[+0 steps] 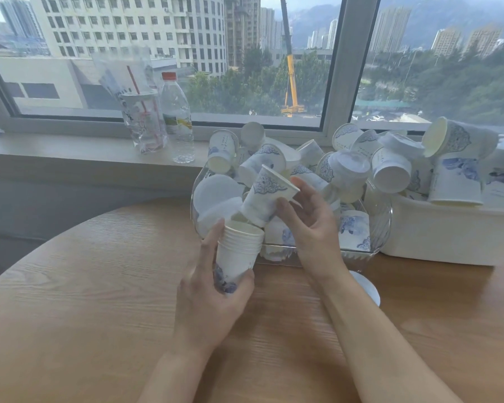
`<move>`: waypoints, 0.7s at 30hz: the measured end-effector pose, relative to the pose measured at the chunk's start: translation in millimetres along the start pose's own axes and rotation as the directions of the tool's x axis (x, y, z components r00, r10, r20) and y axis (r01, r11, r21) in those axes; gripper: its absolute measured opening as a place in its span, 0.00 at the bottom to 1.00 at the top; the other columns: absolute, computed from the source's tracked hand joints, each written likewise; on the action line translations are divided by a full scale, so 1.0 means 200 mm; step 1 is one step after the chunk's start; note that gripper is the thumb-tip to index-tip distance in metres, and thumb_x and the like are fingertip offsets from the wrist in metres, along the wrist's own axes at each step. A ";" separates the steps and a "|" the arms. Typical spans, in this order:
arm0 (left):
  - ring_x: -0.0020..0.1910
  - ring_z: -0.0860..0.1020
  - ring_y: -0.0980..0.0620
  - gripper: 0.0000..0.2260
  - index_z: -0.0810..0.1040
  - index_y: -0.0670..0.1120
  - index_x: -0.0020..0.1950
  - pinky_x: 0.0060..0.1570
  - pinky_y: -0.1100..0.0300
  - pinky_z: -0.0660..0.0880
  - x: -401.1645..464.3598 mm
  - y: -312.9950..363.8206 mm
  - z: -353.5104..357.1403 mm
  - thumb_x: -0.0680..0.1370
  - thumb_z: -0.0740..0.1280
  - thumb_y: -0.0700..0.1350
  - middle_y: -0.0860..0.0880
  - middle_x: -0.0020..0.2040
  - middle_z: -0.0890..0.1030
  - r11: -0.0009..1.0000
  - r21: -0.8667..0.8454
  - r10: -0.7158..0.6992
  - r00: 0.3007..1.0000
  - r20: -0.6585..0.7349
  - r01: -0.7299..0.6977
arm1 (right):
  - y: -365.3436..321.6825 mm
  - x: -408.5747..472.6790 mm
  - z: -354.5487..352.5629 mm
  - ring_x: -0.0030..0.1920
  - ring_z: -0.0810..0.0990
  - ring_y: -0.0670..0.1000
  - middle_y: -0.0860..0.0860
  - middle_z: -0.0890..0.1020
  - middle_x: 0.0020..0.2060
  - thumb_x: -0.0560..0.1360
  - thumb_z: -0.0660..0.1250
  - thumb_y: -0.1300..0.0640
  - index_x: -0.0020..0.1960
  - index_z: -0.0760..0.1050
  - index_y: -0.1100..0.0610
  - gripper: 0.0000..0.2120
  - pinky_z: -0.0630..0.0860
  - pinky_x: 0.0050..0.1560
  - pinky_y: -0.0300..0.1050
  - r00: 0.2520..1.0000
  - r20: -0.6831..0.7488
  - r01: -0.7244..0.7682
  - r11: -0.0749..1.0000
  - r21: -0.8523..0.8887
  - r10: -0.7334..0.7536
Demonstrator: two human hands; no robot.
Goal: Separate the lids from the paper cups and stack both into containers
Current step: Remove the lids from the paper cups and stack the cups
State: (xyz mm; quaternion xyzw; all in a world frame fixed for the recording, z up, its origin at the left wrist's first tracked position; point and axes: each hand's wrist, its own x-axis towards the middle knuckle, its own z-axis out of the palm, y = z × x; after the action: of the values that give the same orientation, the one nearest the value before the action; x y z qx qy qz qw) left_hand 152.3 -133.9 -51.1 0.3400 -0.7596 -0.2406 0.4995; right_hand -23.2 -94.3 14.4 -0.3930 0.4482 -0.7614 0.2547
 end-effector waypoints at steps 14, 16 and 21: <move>0.54 0.82 0.60 0.43 0.64 0.61 0.81 0.48 0.51 0.84 0.00 0.02 0.01 0.71 0.80 0.46 0.61 0.64 0.78 0.999 -0.034 0.001 1.000 0.018 -0.001 | 0.02 -0.01 -0.05 0.63 0.82 0.58 0.51 0.83 0.63 0.74 0.76 0.50 0.72 0.74 0.47 0.28 0.78 0.67 0.60 0.955 0.277 -0.021 0.957 -0.288 0.104; 0.52 0.81 0.64 0.43 0.64 0.61 0.80 0.47 0.54 0.83 0.00 0.03 0.00 0.71 0.81 0.44 0.63 0.64 0.79 0.999 -0.041 -0.003 0.999 0.035 0.005 | 0.01 -0.01 -0.05 0.63 0.82 0.57 0.50 0.83 0.63 0.75 0.75 0.48 0.73 0.74 0.47 0.28 0.79 0.66 0.58 0.942 0.306 -0.041 0.948 -0.316 0.142; 0.50 0.81 0.64 0.44 0.63 0.62 0.80 0.46 0.55 0.83 0.00 0.03 0.00 0.70 0.81 0.44 0.62 0.64 0.80 0.998 -0.063 -0.015 0.999 0.045 0.018 | -0.01 -0.02 -0.05 0.62 0.82 0.49 0.49 0.85 0.59 0.79 0.72 0.49 0.70 0.76 0.49 0.20 0.80 0.64 0.52 0.952 0.277 -0.028 0.940 -0.339 0.128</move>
State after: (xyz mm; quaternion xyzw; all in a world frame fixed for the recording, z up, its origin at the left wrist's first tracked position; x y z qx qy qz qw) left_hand 150.9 -129.6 -45.8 0.3248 -0.7598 -0.2760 0.4910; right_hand -30.6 -85.5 12.2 -0.5212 0.5421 -0.5970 0.2794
